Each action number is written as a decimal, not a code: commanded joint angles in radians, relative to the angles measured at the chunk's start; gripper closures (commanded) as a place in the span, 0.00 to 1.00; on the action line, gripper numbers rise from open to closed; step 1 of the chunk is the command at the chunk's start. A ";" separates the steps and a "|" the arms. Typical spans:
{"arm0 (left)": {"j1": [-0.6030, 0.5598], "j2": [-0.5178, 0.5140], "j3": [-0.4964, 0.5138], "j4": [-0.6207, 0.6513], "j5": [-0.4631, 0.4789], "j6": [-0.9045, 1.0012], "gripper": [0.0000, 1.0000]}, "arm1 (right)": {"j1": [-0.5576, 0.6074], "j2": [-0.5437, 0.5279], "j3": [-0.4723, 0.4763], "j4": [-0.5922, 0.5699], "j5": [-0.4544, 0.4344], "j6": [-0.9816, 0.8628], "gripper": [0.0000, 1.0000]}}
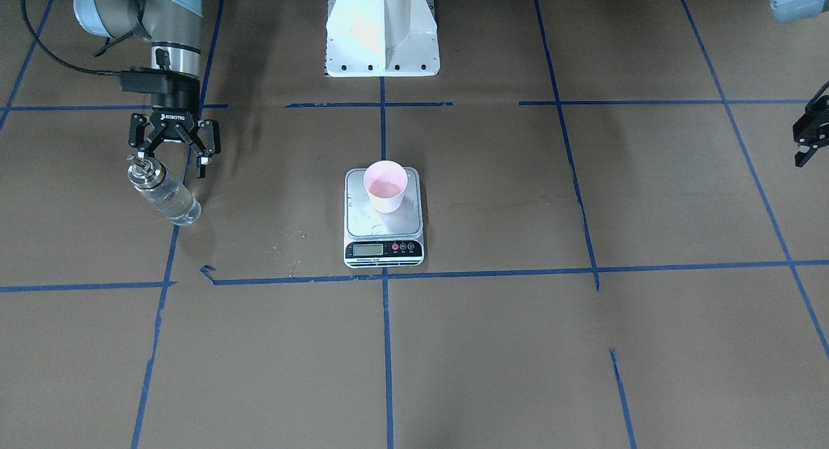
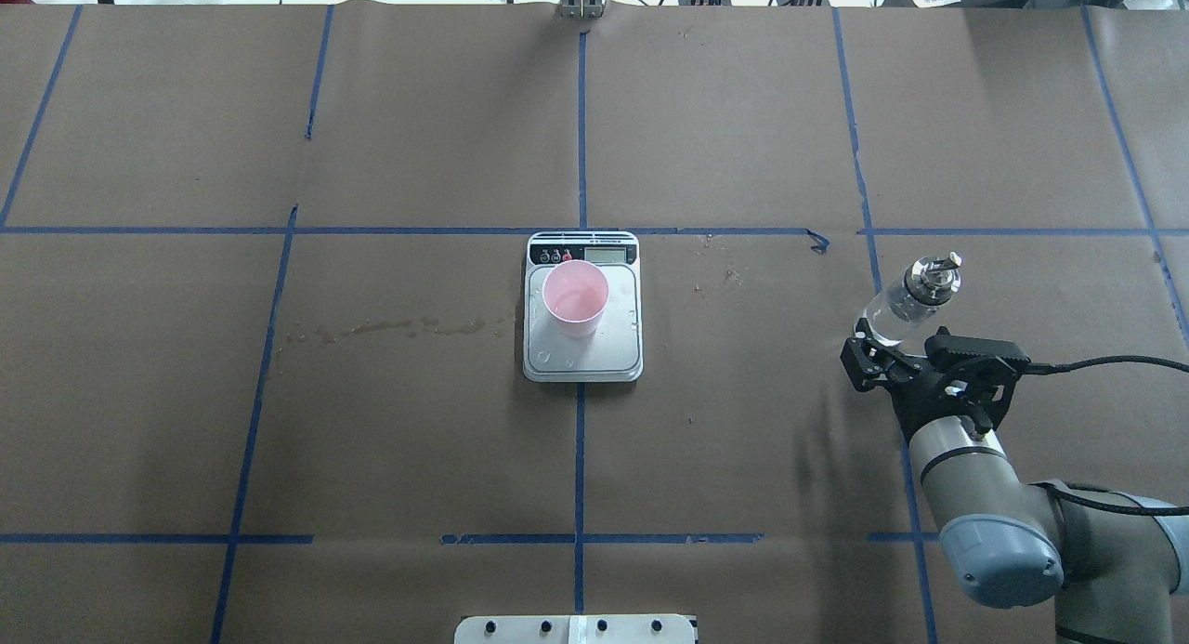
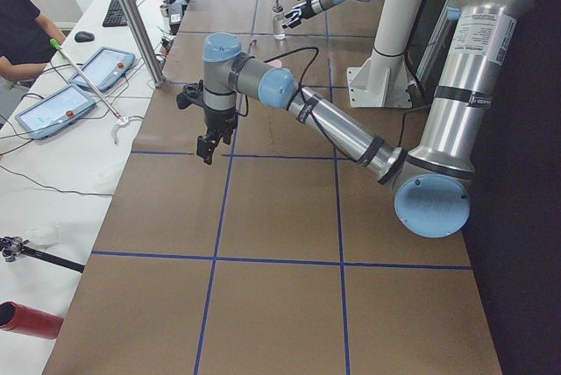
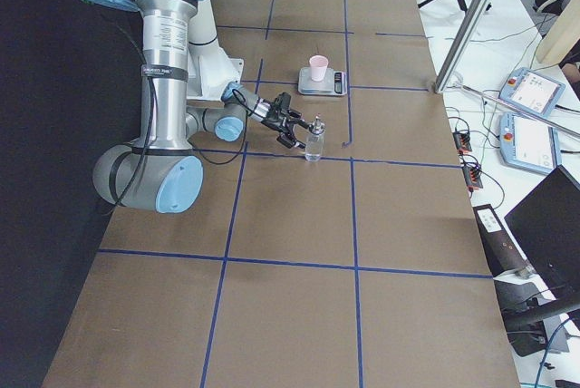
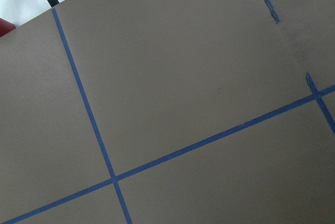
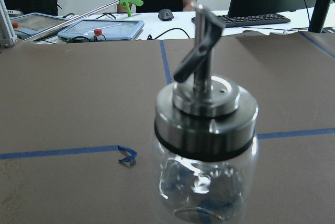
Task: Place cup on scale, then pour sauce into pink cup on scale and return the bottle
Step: 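Reach the right gripper to the glass sauce dispenser and grasp it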
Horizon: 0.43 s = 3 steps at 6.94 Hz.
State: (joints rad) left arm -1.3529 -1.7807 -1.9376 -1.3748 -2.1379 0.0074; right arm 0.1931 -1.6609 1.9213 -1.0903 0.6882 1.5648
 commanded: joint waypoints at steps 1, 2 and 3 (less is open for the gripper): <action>0.000 -0.002 0.012 -0.001 0.000 -0.001 0.00 | 0.002 0.009 -0.045 0.001 -0.018 -0.002 0.00; 0.000 -0.002 0.012 -0.001 0.000 -0.003 0.00 | 0.012 0.016 -0.048 0.001 -0.019 -0.003 0.00; 0.000 -0.002 0.012 -0.001 0.000 -0.004 0.00 | 0.032 0.041 -0.073 0.000 -0.018 -0.014 0.00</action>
State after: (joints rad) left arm -1.3530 -1.7822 -1.9260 -1.3759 -2.1383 0.0049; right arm 0.2064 -1.6417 1.8706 -1.0894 0.6705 1.5598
